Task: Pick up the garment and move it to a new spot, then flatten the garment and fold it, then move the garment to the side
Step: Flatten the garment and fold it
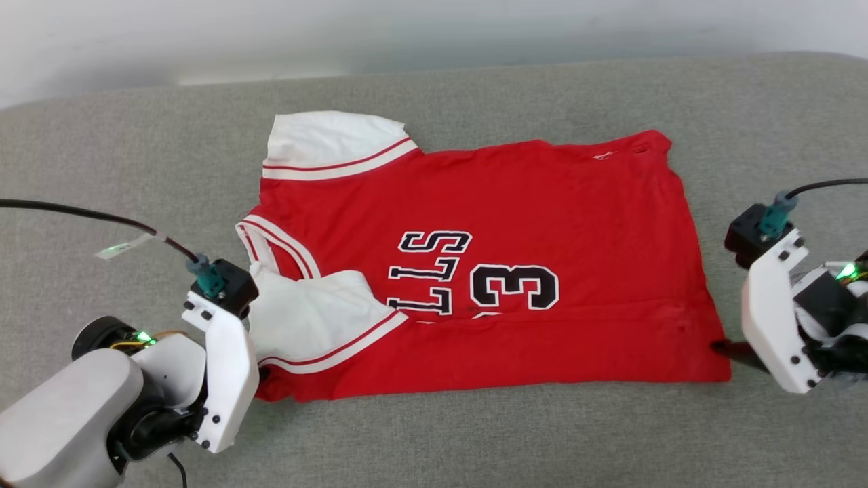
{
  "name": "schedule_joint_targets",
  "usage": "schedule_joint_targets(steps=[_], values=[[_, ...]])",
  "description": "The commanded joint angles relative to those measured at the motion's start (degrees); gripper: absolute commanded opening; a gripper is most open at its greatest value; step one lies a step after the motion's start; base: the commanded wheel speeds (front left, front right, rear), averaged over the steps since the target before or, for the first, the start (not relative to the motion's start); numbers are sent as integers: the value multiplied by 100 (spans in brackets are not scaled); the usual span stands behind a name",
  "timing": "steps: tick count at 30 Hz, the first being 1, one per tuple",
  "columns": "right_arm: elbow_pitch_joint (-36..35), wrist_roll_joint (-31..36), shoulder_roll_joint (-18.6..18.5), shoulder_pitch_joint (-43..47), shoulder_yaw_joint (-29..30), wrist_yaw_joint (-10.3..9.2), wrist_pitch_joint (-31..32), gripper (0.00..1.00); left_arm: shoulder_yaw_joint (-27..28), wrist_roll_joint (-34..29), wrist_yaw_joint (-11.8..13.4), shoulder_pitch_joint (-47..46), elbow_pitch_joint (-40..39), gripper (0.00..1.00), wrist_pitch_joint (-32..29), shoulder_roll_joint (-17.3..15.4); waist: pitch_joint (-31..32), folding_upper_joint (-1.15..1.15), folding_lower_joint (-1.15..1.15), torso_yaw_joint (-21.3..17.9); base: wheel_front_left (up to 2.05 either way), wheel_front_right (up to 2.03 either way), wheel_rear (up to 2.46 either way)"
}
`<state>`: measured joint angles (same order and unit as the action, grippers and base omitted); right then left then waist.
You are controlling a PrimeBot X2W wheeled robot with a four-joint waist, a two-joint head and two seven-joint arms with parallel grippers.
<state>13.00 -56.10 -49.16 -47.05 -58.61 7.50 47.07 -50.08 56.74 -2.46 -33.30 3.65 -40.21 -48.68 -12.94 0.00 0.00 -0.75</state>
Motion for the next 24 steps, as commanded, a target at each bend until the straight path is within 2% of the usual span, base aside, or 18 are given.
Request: schedule_joint_targets(steps=[1,6,9,12,13,14,15,24], values=[[99,-52,117,-16,-72,-2,25,100,-36,-56,16,-71,-32,0,4,27,-81,0,0,63,0,0,0],[722,-278,559,286,-134,-2,-296,100,-50,-129,-33,-196,-79,0,40,145,-269,0,0,187,0,0,0],[957,-317,855,573,-323,-1,-501,100,-60,-165,-39,-188,-59,0,90,138,-338,0,0,203,0,0,0],[1079,-376,1001,736,-456,-1,-660,100,-58,-170,-48,-105,-39,0,150,89,-358,0,0,182,0,0,0],[1096,-383,1014,746,-478,-1,-716,88,-47,-153,-37,-69,-31,0,171,78,-344,0,0,162,0,0,0],[1100,-403,1018,729,-462,-1,-797,23,-41,-121,-24,-17,-26,0,199,66,-321,0,0,141,0,0,0],[1097,-418,997,693,-452,-1,-859,0,-38,-101,-18,31,-30,0,219,53,-291,0,0,126,0,0,0],[615,-527,358,323,-299,-2,-1432,0,58,117,88,392,-303,0,404,-199,199,0,0,47,0,0,0]])
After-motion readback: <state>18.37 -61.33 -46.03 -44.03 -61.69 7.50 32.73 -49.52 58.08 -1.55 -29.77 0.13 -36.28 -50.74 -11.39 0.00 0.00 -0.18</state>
